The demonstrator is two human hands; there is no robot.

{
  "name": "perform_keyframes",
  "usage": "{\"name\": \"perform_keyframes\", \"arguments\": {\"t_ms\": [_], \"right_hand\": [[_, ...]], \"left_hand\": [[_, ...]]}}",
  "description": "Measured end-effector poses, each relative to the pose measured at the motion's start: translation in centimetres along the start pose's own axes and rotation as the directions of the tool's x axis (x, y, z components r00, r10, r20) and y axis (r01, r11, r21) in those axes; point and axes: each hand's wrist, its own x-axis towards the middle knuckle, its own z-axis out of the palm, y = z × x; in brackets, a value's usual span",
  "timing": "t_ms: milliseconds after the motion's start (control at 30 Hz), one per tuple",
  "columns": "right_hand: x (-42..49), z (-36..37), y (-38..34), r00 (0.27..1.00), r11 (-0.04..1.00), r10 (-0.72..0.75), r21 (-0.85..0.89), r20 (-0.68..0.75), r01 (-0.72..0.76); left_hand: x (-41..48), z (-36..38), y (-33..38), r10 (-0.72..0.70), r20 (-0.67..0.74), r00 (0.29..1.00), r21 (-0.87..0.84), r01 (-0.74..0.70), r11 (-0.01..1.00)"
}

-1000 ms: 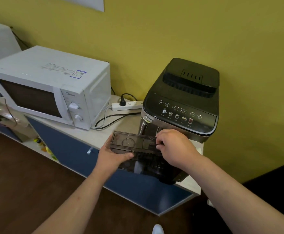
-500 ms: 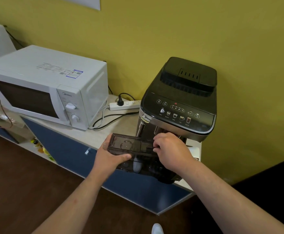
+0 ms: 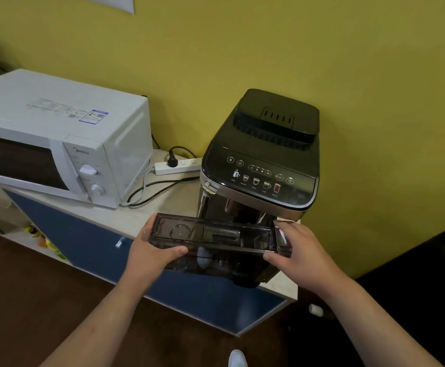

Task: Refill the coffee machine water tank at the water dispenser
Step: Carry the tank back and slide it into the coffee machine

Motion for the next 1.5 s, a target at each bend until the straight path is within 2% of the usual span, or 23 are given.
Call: {"name": "perform_keyframes", "arguments": {"t_ms": [100, 300, 433, 533, 667, 800, 933, 1067, 1333, 1500], "right_hand": [[0.5, 0.0, 0.5, 0.998, 0.992, 0.011, 0.122, 0.058, -0.019], [1.4, 0.7, 1.3, 0.996, 0.954, 0.058, 0.289, 0.069, -0.076], [0.6, 1.1, 2.9, 0.984, 0.870, 0.147, 0.460, 0.103, -0.178], [0.5, 1.1, 4.5, 0.963, 0.800, 0.158, 0.544, 0.218, -0.254], [1.7, 0.9, 5.6, 0.906, 0.765, 0.100, 0.551, 0.411, -0.334], [3.1, 1.2, 5.8, 0.868, 0.742, 0.020, 0.574, 0.497, -0.346], [3.4, 1.6, 6.1, 0.881, 0.702, -0.003, 0.629, 0.473, -0.335], [2.5, 2.1, 6.4, 0.898, 0.674, -0.017, 0.668, 0.440, -0.314], [-1.4, 2.1, 7.4, 0.918, 0.619, 0.012, 0.719, 0.396, -0.318], [-5.1, 1.8, 7.0, 0.930, 0.593, 0.048, 0.739, 0.365, -0.320]], "left_hand": [[0.1, -0.1, -0.2, 0.006, 0.000, 1.000, 0.012, -0.006, 1.000], [0.2, 0.0, -0.2, 0.003, -0.009, 1.000, 0.028, -0.003, 1.000], [0.2, 0.0, -0.3, -0.022, -0.006, 1.000, 0.034, 0.022, 0.999], [0.2, -0.1, -0.6, -0.037, -0.018, 0.999, 0.032, 0.037, 0.999], [0.2, -0.3, -0.7, -0.046, -0.010, 0.999, 0.037, 0.046, 0.998], [-0.1, -0.1, 0.1, -0.049, 0.021, 0.999, 0.012, 0.048, 0.999], [-0.5, 0.0, 0.8, -0.112, 0.049, 0.992, -0.207, 0.120, 0.971], [-1.0, 0.6, 1.5, -0.124, -0.002, 0.992, -0.305, 0.118, 0.945], [-2.0, 1.0, 2.5, -0.105, 0.057, 0.993, -0.323, 0.118, 0.939], [-1.8, 1.6, 3.1, -0.076, 0.163, 0.984, -0.315, 0.125, 0.941]]}}
